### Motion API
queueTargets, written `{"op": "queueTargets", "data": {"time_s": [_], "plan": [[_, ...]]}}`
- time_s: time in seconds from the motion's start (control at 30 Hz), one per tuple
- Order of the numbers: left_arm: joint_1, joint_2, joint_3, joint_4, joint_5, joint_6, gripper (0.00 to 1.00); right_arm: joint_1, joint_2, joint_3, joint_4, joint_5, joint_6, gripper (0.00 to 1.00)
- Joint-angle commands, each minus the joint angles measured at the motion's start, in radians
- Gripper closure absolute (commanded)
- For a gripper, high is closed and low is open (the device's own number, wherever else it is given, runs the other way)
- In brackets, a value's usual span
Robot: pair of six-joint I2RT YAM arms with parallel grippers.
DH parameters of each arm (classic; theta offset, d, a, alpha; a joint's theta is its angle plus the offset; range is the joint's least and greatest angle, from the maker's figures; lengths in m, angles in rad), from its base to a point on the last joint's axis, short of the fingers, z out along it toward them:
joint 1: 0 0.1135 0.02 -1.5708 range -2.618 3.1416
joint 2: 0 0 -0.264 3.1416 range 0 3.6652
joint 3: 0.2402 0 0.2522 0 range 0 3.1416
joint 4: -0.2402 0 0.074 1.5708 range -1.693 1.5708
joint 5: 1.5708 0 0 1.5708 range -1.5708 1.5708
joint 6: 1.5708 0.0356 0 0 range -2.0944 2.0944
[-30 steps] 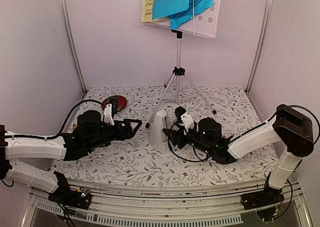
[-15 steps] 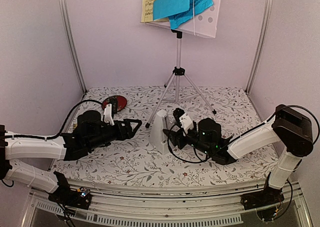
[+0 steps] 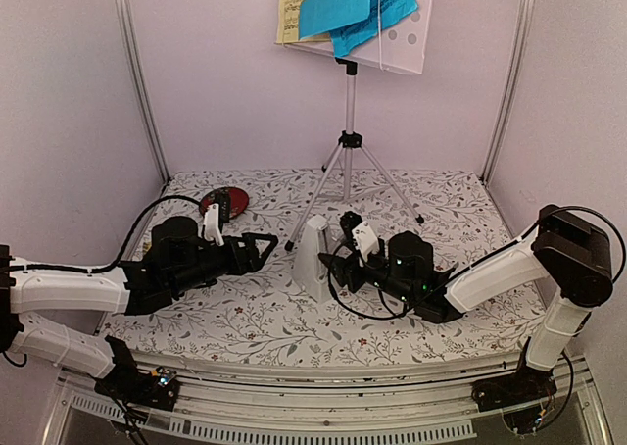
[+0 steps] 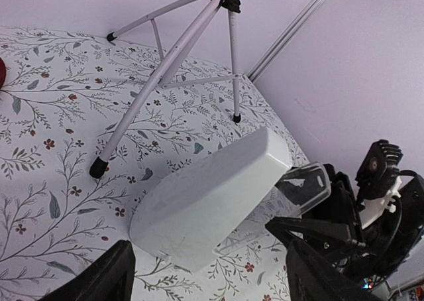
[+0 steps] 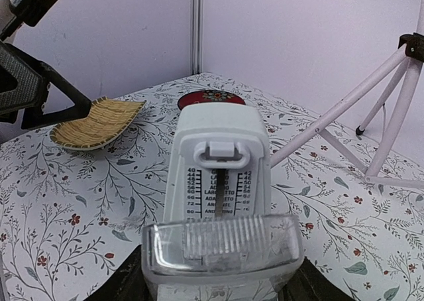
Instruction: Pack up the instrument practice props
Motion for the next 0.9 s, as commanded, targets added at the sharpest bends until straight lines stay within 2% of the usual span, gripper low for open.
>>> {"op": "queueTargets", "data": {"time_s": [0.0,0.87], "plan": [[0.009,-0.018,-0.012,-0.009,-0.002,0.007,0.19,0.005,-0.017,-0.001,-0.038,-0.018,0.021,0.48],[0.009,-0.009,-0.018,0.002,0.002,0.002,0.19,0.006,0.095,0.064,-0.111,0.011,0.021,0.45]]}}
